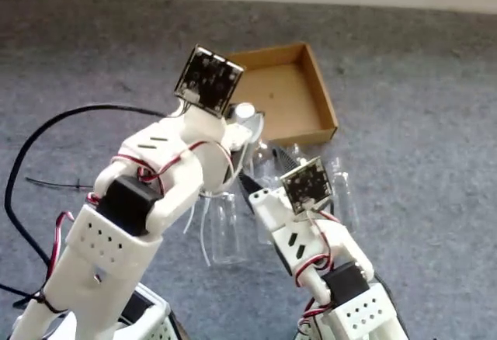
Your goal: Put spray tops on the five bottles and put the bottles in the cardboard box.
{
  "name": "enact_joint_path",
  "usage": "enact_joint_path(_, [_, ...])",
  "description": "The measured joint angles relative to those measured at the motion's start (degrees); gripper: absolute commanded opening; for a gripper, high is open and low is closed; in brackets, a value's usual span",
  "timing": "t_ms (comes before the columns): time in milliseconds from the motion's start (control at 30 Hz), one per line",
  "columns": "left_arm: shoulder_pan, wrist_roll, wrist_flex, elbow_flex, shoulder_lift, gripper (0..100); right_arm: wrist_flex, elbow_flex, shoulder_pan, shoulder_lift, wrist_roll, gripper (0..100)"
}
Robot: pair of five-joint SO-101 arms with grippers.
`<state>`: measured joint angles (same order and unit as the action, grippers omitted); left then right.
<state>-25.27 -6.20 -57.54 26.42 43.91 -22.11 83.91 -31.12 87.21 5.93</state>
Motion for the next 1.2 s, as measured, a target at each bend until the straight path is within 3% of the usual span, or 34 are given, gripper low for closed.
enact_joint_path(367, [-3.3,4.4,-0.4,0.8,-0.6,20,0.1,-0.2,1.0,0.2,-0.1,0.5])
enact_joint_path(733, [-0.1,4.5,-8.4,-16.1,-0.6,20,0.1,-0.2,1.0,0.2,-0.1,0.5])
enact_joint_path(1200, [2.2,6.9,-8.4,-9.9,-4.8,20,0.1,-0.2,0.8,0.2,-0.1,0.5])
